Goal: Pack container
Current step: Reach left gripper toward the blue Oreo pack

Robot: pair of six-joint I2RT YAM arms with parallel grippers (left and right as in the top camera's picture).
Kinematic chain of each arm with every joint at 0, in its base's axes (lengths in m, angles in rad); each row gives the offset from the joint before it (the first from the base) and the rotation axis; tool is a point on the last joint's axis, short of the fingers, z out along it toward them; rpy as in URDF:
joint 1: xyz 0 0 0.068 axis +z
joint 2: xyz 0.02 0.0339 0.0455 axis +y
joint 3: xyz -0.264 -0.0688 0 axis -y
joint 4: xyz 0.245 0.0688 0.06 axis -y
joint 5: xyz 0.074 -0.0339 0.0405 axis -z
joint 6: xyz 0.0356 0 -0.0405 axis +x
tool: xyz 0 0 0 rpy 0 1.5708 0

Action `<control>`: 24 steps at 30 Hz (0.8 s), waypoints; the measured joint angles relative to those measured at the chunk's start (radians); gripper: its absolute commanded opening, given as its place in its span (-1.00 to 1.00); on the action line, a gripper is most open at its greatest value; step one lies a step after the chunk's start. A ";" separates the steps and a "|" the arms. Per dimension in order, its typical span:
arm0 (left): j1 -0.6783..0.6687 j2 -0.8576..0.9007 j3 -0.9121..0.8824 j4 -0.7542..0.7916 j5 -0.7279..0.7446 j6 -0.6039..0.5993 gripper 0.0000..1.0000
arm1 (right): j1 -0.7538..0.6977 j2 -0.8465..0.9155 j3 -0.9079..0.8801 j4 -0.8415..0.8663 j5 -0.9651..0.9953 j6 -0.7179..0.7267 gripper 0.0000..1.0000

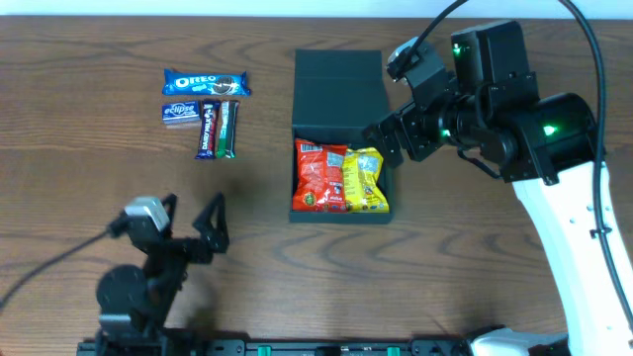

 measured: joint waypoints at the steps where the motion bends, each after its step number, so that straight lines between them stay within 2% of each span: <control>1: 0.000 0.077 0.063 -0.008 -0.020 0.016 0.91 | 0.000 0.000 -0.001 0.016 0.000 -0.016 0.99; 9: 0.000 0.723 0.530 -0.181 -0.120 0.066 0.91 | 0.000 0.008 -0.002 0.115 -0.003 -0.114 0.99; 16: 0.001 1.329 1.114 -0.390 -0.188 0.063 0.92 | 0.000 0.060 -0.004 0.101 -0.003 -0.151 0.99; 20: 0.011 1.640 1.448 -0.465 -0.184 0.002 0.91 | 0.000 0.067 -0.005 0.084 -0.003 -0.175 0.99; 24: 0.038 1.875 1.646 -0.485 -0.158 -0.114 0.92 | -0.010 0.066 -0.005 0.064 -0.004 -0.191 0.99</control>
